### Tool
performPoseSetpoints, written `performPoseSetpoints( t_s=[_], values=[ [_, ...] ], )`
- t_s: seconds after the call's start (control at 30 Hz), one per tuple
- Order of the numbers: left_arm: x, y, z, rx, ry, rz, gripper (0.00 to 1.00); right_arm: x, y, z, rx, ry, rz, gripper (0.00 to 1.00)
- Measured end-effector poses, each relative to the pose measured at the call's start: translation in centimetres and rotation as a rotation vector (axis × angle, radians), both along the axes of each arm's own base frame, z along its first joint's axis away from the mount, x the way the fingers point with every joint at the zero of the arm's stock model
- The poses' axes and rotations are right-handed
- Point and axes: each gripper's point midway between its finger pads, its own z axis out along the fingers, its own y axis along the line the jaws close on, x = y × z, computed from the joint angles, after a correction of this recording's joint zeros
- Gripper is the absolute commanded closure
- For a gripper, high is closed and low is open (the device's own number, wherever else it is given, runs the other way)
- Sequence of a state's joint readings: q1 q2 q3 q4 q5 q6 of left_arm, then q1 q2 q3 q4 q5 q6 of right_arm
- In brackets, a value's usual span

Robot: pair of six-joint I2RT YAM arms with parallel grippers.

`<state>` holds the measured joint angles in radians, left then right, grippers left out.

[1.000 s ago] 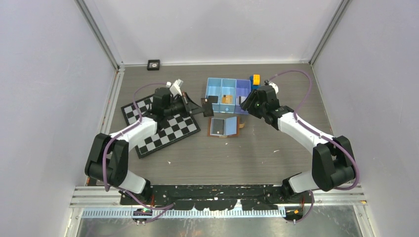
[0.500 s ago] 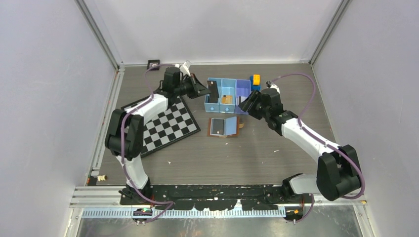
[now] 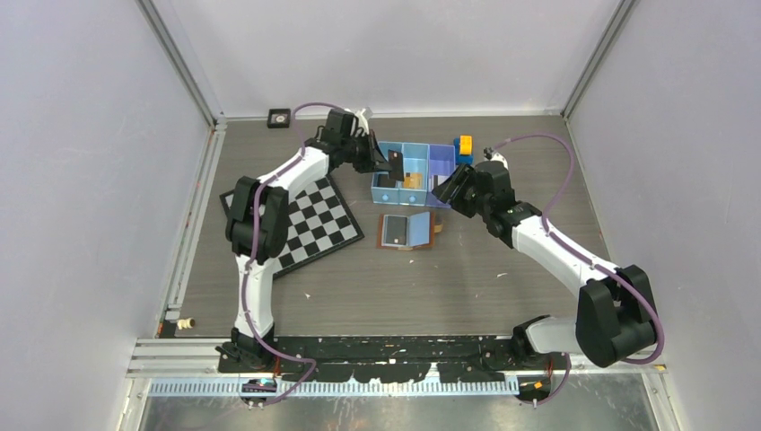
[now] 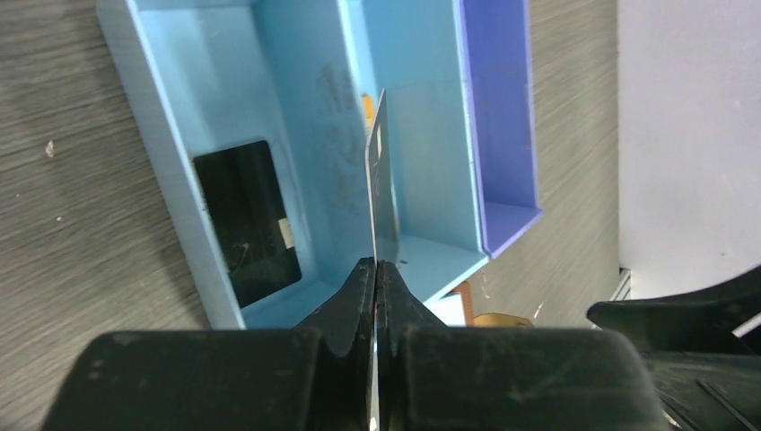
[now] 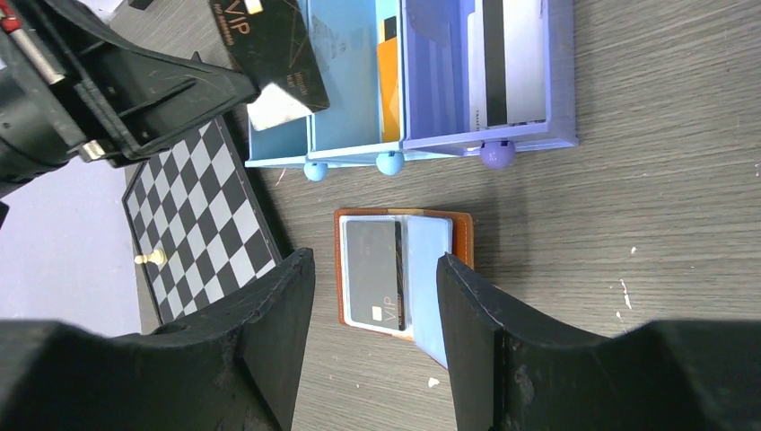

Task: Take the credit cards out of the card holder
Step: Place the credit card in the storage box.

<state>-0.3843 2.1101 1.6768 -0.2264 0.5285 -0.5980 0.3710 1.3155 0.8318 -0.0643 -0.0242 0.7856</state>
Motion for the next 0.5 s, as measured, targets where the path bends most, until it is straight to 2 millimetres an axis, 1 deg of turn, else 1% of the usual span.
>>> performPoseSetpoints(
  t_s=[0.1,0.17,0.27,0.37,0.5],
  values=[
    [0.1,0.2,-1.3,0.032,0.033,0.004,1.00,0.0,0.0,0.0,0.001,0.000,0.000,0.42],
    [-0.1,0.3,-1.5,0.041,0.045,0.002,1.00,0.0,0.0,0.0,0.003,-0.002,0.000,0.42],
    [-0.2,0.4,-1.6,0.042,0.043,-0.003,1.00,0.0,0.0,0.0,0.003,-0.001,-0.001,0.42],
    [-0.5,0.3,-1.1,-0.001,0.054,-0.009,1.00,0.0,0.0,-0.1,0.003,0.001,0.000,0.43],
    [-1.0,1.4,-0.7,-0.045,0.086,0.011,1.00,-0.1,0.0,-0.2,0.003,0.004,0.001,0.42]
  ],
)
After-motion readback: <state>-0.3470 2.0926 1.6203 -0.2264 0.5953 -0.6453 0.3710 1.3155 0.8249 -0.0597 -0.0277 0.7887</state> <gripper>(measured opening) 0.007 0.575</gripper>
